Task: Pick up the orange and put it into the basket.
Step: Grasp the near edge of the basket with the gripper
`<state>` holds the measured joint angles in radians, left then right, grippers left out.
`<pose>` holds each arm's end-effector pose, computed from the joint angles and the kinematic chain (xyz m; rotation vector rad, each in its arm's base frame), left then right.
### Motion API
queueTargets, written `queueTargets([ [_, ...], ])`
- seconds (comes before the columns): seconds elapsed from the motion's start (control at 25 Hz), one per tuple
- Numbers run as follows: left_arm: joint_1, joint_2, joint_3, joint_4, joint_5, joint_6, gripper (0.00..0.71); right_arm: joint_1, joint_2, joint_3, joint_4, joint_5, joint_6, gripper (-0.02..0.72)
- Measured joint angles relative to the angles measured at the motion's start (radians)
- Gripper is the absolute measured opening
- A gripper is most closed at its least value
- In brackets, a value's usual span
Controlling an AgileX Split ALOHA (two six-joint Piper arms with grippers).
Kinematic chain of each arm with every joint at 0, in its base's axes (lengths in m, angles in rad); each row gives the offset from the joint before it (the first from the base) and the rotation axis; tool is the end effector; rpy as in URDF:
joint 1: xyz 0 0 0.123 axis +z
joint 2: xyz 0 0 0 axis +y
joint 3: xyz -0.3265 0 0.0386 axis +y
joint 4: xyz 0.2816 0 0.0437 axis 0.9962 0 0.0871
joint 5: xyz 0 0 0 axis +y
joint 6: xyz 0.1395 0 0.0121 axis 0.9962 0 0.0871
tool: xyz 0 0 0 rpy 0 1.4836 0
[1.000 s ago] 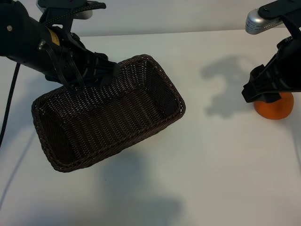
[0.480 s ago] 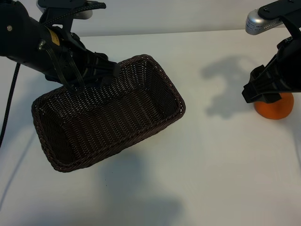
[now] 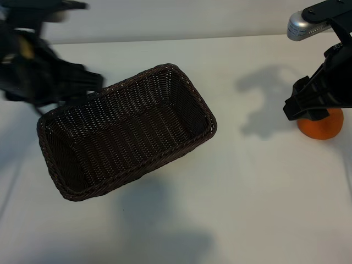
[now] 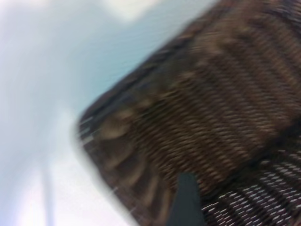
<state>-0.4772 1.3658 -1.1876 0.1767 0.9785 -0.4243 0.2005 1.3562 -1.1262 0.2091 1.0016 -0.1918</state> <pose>0.2968 -0.1305 0.3226 0.1493 2.6127 -0.0889 0.2994 0.0858 0.3036 -0.4275 2.6705 0.2745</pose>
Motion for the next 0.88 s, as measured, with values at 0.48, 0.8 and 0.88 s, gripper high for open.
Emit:
queueTargets([
  [0.48, 0.000, -0.281, 0.297, 0.224, 0.105, -0.407, 0.592, 0.000, 0.000, -0.001, 0.000, 0.000, 0.000, 0.593],
  [0.8, 0.000, -0.308, 0.469, 0.262, -0.081, -0.609, 0.592, 0.000, 0.000, -0.001, -0.001, 0.000, 0.000, 0.593],
  [0.88, 0.002, -0.295, 0.478, 0.268, -0.114, -0.632, 0.592, 0.000, 0.000, -0.001, -0.001, 0.000, 0.000, 0.593],
])
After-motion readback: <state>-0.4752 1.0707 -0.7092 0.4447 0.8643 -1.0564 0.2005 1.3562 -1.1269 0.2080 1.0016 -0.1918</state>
